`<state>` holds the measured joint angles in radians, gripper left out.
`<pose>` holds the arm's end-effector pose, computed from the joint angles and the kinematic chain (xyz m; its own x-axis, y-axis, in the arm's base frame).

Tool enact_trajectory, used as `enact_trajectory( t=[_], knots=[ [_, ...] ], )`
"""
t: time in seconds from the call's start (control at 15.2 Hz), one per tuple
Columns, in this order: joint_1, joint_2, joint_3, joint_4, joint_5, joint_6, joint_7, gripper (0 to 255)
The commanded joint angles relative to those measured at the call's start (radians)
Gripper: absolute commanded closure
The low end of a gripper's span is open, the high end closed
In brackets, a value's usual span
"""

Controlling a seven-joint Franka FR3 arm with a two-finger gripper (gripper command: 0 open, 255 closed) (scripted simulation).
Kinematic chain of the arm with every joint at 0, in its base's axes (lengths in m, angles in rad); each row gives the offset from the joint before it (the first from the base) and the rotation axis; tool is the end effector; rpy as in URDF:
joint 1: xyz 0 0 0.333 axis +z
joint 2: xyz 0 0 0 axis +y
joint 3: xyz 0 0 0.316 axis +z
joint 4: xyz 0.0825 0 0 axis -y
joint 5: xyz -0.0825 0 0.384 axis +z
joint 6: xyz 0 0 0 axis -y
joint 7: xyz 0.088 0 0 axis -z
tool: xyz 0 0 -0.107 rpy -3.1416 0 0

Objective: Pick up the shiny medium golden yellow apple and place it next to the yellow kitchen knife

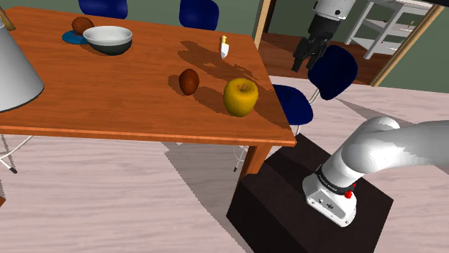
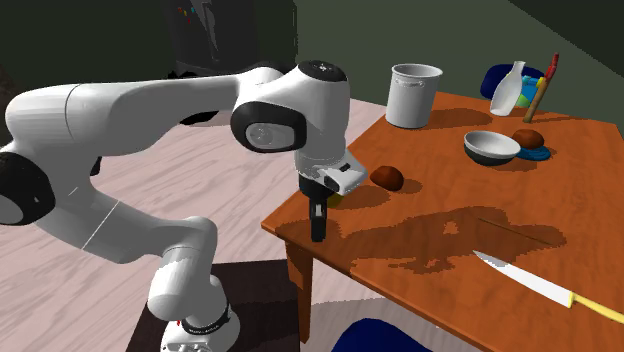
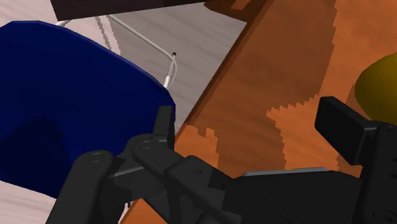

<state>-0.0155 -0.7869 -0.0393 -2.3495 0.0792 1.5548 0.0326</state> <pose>0.3048 -0.0118 0.5929 0.9972 -0.0741 -0.0116 -0.0749 -0.9915 -0.1065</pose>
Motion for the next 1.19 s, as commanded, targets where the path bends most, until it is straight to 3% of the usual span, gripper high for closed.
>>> enact_trajectory(
  t=[0.0, 0.66, 1.12],
  knots=[
    [0.0, 0.0, 0.0, 0.0, 0.0, 0.0, 0.0, 0],
    [0.012, 0.083, 0.33, 0.143, 0.047, 0.011, 0.378, 0],
    [-0.029, 0.258, 0.576, 0.341, -0.001, -0.003, 0.659, 0]
  ],
)
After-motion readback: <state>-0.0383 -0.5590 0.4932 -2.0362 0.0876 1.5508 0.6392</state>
